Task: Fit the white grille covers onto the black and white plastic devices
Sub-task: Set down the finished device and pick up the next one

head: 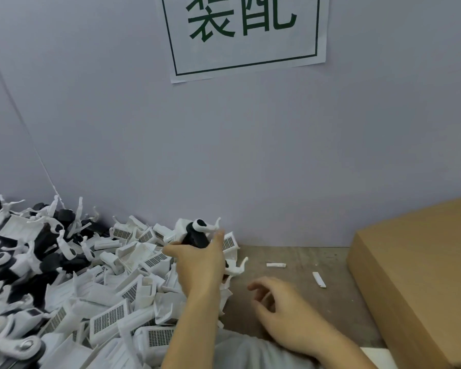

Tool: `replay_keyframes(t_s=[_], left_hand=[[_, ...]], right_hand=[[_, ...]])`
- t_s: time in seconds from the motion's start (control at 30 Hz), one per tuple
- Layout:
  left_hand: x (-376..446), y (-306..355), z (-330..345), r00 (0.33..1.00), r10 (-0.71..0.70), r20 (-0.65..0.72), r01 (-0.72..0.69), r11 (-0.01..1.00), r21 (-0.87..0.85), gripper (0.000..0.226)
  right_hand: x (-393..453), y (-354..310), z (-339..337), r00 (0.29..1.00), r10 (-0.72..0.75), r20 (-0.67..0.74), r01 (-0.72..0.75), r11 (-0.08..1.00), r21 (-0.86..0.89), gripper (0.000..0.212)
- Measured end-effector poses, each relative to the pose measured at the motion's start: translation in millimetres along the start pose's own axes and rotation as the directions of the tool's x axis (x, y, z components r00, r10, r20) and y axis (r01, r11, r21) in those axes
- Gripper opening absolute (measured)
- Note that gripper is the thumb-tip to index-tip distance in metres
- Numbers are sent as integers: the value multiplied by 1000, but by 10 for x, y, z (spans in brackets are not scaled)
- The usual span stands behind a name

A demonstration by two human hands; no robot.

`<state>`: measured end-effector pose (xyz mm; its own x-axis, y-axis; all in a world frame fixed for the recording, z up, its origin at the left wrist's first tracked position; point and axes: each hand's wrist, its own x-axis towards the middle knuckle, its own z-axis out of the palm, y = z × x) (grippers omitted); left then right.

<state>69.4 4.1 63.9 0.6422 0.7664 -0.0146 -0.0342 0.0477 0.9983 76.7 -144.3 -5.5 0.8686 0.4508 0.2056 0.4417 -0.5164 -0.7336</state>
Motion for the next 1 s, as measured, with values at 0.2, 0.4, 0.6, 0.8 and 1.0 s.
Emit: replay_keyframes(t_s=[0.2,0.4,0.6,0.8,1.0], left_hand=[[129,139,-94,987,-157,46,163,960,-229,43],[93,185,-150,992,9,125,25,963,-268,69],[145,124,-194,988,-40,146,80,955,-285,68],[-45,-69,27,929,57,367,-6,990,-137,57],[-469,-272,356,766,255,590,-284,958,-47,51]], right_hand=[[127,-241,115,987,-27,159,64,970,-235,50],[242,-447,230,978,-10,209,72,954,-290,22],[72,-87,-258,995,94,36,-86,981,-171,39],[-150,17,-1089,947,290,142,-230,915,-332,77],[-84,-199,-1052,984,178,-19,-179,975,-131,80]])
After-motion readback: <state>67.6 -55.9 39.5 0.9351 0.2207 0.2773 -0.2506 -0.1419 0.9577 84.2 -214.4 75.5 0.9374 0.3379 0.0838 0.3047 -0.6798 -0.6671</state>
